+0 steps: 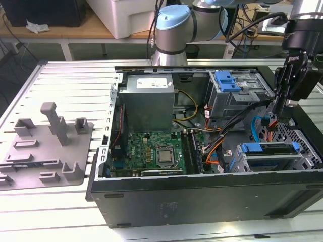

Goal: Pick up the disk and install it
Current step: 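Insert the first disk wire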

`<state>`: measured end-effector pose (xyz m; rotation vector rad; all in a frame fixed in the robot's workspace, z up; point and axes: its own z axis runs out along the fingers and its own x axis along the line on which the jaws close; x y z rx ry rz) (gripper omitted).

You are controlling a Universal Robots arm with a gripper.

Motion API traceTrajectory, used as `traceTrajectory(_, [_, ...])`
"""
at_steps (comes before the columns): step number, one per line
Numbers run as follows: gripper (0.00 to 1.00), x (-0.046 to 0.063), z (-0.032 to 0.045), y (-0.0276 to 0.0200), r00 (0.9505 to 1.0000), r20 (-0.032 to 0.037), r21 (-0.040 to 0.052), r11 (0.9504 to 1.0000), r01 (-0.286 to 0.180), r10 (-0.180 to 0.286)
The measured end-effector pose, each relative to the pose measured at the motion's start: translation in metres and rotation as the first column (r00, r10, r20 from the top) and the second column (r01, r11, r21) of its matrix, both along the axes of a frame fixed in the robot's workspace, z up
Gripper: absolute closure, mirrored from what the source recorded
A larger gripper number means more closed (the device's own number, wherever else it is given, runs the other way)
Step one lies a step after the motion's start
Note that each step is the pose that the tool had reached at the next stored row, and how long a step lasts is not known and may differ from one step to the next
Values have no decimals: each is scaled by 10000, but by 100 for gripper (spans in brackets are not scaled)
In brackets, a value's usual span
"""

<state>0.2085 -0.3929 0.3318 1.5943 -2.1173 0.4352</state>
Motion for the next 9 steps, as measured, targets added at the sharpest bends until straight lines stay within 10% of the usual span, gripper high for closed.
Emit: traceTrajectory(9, [70,7,0,-5,9999,37,-1,9999,101,-101])
